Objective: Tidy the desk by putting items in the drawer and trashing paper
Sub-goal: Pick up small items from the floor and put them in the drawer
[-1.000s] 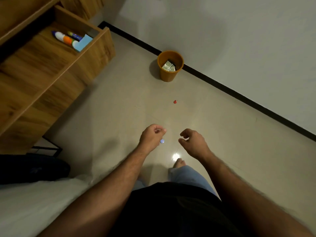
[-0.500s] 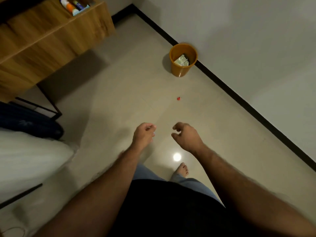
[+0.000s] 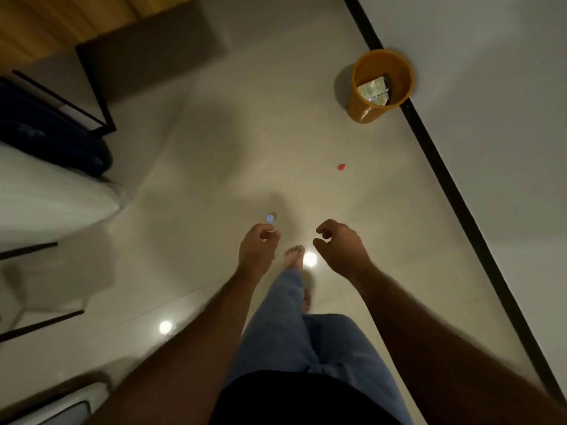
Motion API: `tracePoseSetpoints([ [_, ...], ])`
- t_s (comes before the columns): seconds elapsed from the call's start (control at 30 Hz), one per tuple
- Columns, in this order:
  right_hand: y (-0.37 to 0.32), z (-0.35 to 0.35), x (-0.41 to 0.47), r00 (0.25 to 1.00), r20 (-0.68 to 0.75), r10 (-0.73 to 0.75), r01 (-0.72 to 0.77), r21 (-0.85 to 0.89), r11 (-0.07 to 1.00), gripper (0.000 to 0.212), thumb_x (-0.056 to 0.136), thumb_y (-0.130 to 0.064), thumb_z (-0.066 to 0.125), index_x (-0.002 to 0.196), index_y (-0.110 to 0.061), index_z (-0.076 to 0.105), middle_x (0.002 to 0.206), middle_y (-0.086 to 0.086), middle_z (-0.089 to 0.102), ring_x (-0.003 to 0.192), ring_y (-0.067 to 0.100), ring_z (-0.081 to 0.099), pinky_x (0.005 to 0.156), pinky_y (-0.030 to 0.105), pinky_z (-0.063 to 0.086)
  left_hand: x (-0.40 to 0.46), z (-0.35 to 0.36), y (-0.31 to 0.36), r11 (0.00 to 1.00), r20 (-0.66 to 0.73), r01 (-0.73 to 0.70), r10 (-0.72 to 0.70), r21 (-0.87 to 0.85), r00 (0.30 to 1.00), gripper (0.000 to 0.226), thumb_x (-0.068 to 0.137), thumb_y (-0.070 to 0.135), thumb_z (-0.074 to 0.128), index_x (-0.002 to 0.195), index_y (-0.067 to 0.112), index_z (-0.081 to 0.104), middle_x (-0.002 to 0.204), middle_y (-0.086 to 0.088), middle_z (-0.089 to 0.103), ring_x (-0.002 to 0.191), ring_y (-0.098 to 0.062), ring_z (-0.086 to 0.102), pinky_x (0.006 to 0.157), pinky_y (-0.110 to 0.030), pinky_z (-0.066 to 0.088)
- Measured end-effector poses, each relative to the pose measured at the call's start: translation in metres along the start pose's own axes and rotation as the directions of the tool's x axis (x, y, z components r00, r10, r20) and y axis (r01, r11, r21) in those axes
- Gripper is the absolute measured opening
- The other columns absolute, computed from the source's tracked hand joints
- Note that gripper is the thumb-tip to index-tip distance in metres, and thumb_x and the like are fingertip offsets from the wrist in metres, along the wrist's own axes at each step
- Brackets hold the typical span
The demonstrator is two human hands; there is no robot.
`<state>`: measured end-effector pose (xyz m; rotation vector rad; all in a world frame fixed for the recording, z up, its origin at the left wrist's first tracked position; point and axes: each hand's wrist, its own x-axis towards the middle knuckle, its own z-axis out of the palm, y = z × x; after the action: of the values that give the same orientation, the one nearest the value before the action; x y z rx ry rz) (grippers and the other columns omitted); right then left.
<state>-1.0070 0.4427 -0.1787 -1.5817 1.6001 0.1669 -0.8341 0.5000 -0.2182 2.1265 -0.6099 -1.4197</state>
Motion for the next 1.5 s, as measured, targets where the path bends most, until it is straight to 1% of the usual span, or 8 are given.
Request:
tracePoseSetpoints([
  [0.17,0.024,0.009,0.058,0.998,0.065,-0.010,0.010,0.008,1.000,0.026,0.088,-0.026,0.060,0.114,-0.020,0.061,0.112,0.001,0.064,0.090,0.011,0.055,0.081,0.023,0.040,0.051,0.033,-0.030,0.994,-0.090,0.103,-0.099,0.045,0.991,0.040,0.078,0.048,0.060,0.110,0.024,0.061,0.098,0.004,0.067,0.093,-0.021,0.066,0.084,-0.049,0.056],
  [0.57,0.109,0.112,0.242,0.953,0.280,-0.117,0.158,-0.129,0.979,0.030,0.091,-0.025,0.060,0.120,-0.019,0.057,0.114,0.004,0.063,0.103,0.019,0.059,0.081,0.021,0.036,0.205,0.110,-0.141,0.953,-0.221,0.301,-0.288,0.028,0.932,0.046,0.080,0.042,0.069,0.119,0.021,0.057,0.108,-0.002,0.066,0.097,-0.025,0.065,0.086,-0.050,0.055],
  [0.73,0.149,0.163,0.326,0.936,0.307,-0.175,0.232,-0.163,0.959,0.032,0.091,-0.026,0.060,0.121,-0.018,0.057,0.114,0.003,0.063,0.089,0.010,0.050,0.079,0.021,0.035,0.282,0.157,-0.192,0.930,-0.203,0.361,-0.341,0.070,0.918,0.057,0.080,0.038,0.072,0.129,0.019,0.051,0.124,-0.008,0.059,0.104,-0.029,0.064,0.090,-0.048,0.053],
  [0.83,0.174,0.194,0.366,0.938,0.296,-0.182,0.240,-0.170,0.956,0.033,0.091,-0.027,0.061,0.122,-0.017,0.056,0.113,0.004,0.064,0.094,0.013,0.057,0.080,0.022,0.037,0.332,0.174,-0.222,0.920,-0.209,0.379,-0.353,0.099,0.912,0.071,0.077,0.040,0.073,0.137,0.019,0.042,0.133,-0.010,0.053,0.107,-0.031,0.062,0.091,-0.049,0.053],
  [1.0,0.210,0.241,0.414,0.940,0.293,-0.174,0.226,-0.153,0.962,0.031,0.090,-0.027,0.063,0.120,-0.020,0.056,0.112,0.001,0.063,0.098,0.015,0.061,0.083,0.026,0.045,0.405,0.192,-0.262,0.899,-0.258,0.411,-0.365,0.153,0.895,0.082,0.077,0.039,0.075,0.143,0.019,0.032,0.134,-0.014,0.047,0.098,-0.037,0.065,0.089,-0.048,0.054],
  [1.17,0.236,0.279,0.451,0.933,0.324,-0.156,0.208,-0.133,0.969,0.031,0.089,-0.027,0.064,0.119,-0.022,0.057,0.112,0.000,0.063,0.093,0.014,0.061,0.078,0.022,0.039,0.455,0.208,-0.289,0.904,-0.285,0.408,-0.361,0.128,0.888,0.090,0.076,0.036,0.079,0.147,0.021,0.026,0.137,-0.015,0.041,0.110,-0.037,0.057,0.085,-0.050,0.056],
  [1.33,0.251,0.300,0.482,0.931,0.310,-0.192,0.232,-0.096,0.968,0.033,0.089,-0.026,0.065,0.120,-0.022,0.057,0.111,-0.001,0.062,0.086,0.011,0.058,0.077,0.020,0.036,0.484,0.221,-0.304,0.884,-0.399,0.402,-0.288,0.238,0.871,0.070,0.079,0.035,0.075,0.138,0.019,0.039,0.124,-0.014,0.045,0.106,-0.036,0.057,0.088,-0.039,0.051],
  [1.5,0.264,0.301,0.496,0.945,0.272,-0.183,0.209,-0.069,0.976,0.033,0.089,-0.026,0.065,0.120,-0.020,0.057,0.111,0.000,0.063,0.087,0.013,0.060,0.077,0.020,0.036,0.495,0.226,-0.306,0.884,-0.481,0.390,-0.233,0.257,0.845,0.041,0.088,0.018,0.062,0.127,0.014,0.049,0.122,-0.014,0.045,0.102,-0.037,0.058,0.083,-0.038,0.049],
])
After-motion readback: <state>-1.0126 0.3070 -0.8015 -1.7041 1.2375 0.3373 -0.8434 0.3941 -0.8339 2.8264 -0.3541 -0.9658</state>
